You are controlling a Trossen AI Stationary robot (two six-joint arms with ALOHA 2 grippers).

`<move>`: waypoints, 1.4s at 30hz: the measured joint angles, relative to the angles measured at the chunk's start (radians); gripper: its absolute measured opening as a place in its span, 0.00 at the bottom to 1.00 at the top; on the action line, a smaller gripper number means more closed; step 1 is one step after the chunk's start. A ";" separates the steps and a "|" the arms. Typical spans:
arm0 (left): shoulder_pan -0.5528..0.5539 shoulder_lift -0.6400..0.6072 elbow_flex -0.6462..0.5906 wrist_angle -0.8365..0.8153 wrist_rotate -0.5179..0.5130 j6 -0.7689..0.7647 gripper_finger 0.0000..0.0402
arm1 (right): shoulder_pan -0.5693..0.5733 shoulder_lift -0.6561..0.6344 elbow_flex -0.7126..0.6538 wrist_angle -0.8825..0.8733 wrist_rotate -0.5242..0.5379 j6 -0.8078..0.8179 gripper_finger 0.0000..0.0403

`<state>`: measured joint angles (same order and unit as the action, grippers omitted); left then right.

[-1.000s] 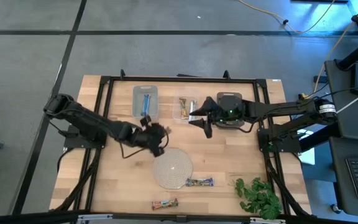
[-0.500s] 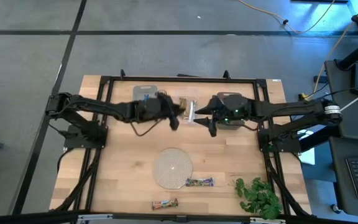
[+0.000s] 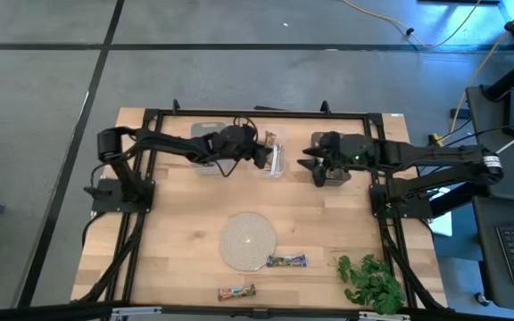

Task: Pick and place Granola Bars by type
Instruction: Put the yellow granola bar into the transparent bin, then put the red granola bar into the black bin

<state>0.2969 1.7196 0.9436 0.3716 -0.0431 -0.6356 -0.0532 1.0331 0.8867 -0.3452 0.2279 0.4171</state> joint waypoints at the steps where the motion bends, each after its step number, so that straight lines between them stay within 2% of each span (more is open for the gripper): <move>1: 0.006 0.013 0.000 0.002 0.000 -0.011 0.18 | 0.000 0.005 0.000 0.002 0.000 0.000 0.52; 10: 0.027 0.089 0.000 0.005 -0.006 -0.033 0.18 | -0.001 0.023 -0.001 -0.065 -0.001 -0.001 0.52; 21: 0.027 0.090 0.000 0.007 -0.007 -0.033 0.18 | -0.001 0.026 -0.001 -0.096 -0.001 -0.002 0.52; 26: 0.027 0.090 0.000 0.007 -0.005 -0.081 0.19 | 0.000 0.026 -0.001 -0.106 -0.002 -0.002 0.52; 30: 0.026 0.090 0.000 0.007 0.007 -0.085 0.24 | -0.001 0.026 -0.001 -0.129 -0.002 -0.002 0.52; 35: 0.026 0.090 0.000 0.014 0.014 -0.085 0.36 | 0.000 0.026 -0.001 -0.163 -0.003 -0.002 0.52; 39: 0.028 0.077 0.000 0.085 0.038 -0.078 0.45 | -0.001 0.026 -0.001 -0.167 -0.003 -0.019 0.52; 42: 0.028 0.036 0.000 0.141 0.081 -0.010 0.49 | 0.000 0.026 -0.001 -0.166 -0.003 -0.044 0.52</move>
<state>0.3252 1.7552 0.9432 0.5128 0.0378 -0.6457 -0.0536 1.0595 0.8856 -0.5114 0.2253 0.3732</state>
